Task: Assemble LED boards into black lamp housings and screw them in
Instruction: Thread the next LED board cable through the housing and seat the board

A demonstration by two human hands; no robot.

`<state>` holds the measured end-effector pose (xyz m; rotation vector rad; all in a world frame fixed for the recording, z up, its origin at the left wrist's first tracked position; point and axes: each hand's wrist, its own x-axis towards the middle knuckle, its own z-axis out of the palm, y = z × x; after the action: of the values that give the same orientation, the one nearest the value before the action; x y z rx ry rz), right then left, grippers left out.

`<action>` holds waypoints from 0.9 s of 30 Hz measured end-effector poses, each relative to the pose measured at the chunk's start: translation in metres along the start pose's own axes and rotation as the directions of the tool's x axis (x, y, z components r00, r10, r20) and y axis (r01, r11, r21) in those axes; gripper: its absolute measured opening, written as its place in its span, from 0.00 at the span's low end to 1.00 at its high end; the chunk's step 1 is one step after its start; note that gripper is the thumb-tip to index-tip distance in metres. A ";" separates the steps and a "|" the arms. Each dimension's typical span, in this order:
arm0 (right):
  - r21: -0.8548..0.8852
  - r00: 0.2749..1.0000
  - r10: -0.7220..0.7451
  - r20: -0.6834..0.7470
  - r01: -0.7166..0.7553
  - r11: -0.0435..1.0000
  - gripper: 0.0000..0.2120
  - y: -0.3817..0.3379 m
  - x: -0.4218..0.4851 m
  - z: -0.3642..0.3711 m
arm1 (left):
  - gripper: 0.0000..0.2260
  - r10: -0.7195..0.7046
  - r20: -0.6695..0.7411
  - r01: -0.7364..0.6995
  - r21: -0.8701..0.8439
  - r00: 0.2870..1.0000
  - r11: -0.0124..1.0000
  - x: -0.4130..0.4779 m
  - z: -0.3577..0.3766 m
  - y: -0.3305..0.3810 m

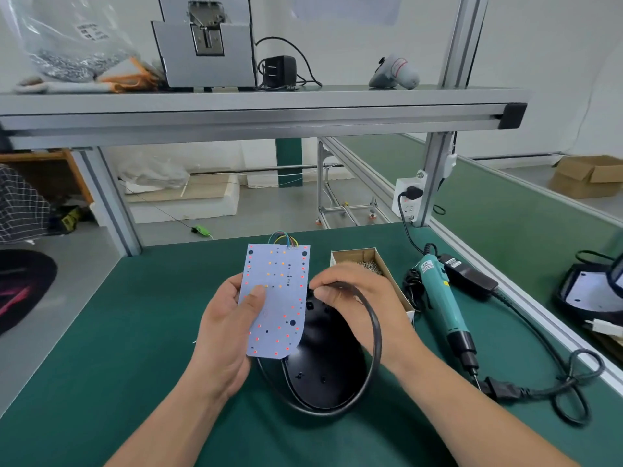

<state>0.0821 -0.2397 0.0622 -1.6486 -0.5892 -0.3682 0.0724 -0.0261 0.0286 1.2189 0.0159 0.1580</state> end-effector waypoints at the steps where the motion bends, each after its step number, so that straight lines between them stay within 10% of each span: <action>1: 0.023 1.000 0.015 -0.012 -0.015 1.000 0.07 0.000 -0.001 0.002 | 0.13 -0.002 -0.002 0.002 -0.004 1.000 1.000 0.000 0.000 0.000; 5: -0.240 0.999 -0.018 -0.030 0.010 0.971 0.05 0.006 0.000 0.004 | 0.16 -0.006 -0.026 0.006 -0.003 1.000 1.000 -0.001 0.000 0.000; 9: -0.148 0.997 -0.025 0.077 0.036 0.988 0.04 0.008 0.000 0.002 | 0.17 -0.018 -0.019 0.018 -0.006 1.000 1.000 0.000 0.001 0.001; 14: -0.541 0.961 -0.272 -0.044 0.206 0.816 0.07 0.023 0.002 0.002 | 0.17 -0.014 -0.016 0.013 -0.011 1.000 1.000 -0.002 -0.001 0.003; 19: -0.299 0.972 -0.206 0.115 0.231 0.926 0.03 0.016 0.003 0.001 | 0.13 -0.028 -0.018 0.027 -0.036 0.999 0.999 -0.002 -0.001 0.002; 27: -0.309 1.000 0.004 -0.025 -0.011 0.951 0.07 0.017 0.004 0.006 | 0.18 -0.053 0.025 0.056 -0.114 0.998 0.992 -0.003 -0.001 0.002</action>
<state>0.0942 -0.2345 0.0499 -1.9435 -0.5259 -0.4939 0.0695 -0.0248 0.0301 1.1039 0.0211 0.0966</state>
